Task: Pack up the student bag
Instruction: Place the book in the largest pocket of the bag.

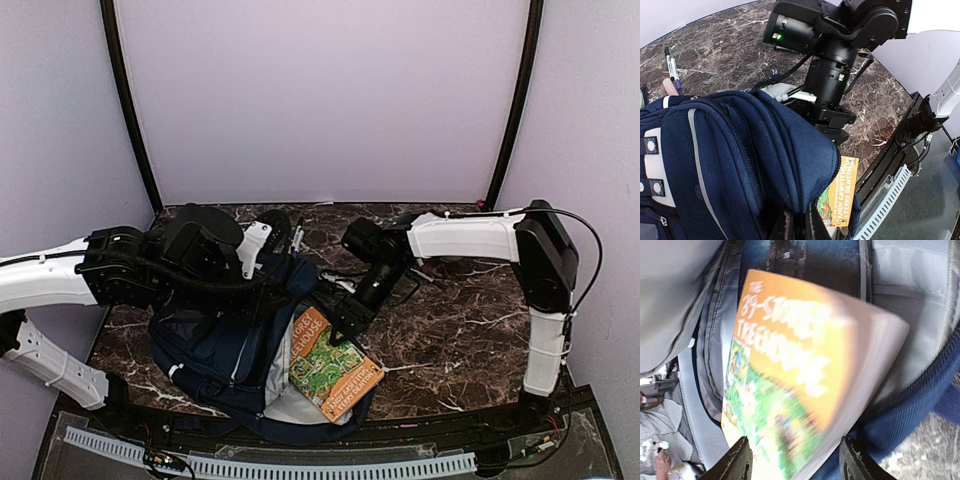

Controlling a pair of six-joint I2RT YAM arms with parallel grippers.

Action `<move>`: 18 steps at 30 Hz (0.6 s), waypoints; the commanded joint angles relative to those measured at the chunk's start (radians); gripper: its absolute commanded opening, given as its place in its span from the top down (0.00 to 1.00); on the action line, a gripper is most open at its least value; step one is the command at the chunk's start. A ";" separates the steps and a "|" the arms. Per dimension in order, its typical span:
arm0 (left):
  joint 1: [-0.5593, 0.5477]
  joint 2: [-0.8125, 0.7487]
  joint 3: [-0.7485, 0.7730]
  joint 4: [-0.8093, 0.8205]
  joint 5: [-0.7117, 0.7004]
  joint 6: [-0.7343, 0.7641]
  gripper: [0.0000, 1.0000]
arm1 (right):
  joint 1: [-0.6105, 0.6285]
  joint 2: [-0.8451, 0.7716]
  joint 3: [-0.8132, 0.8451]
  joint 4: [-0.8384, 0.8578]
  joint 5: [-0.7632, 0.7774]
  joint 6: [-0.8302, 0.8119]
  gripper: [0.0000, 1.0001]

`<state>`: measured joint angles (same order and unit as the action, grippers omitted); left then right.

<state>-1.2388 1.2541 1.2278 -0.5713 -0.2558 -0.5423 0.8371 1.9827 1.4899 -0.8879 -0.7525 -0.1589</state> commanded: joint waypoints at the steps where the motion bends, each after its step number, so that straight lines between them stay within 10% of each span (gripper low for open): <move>1: 0.005 -0.069 -0.019 0.098 -0.060 0.009 1.00 | -0.004 -0.096 -0.052 0.057 0.040 -0.054 0.40; 18: 0.015 -0.003 -0.033 0.171 -0.028 0.021 1.00 | -0.004 -0.460 -0.330 -0.026 0.266 -0.413 0.36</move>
<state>-1.2343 1.2472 1.1954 -0.5358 -0.2481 -0.5282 0.8368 1.5852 1.2026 -0.8753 -0.5743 -0.4389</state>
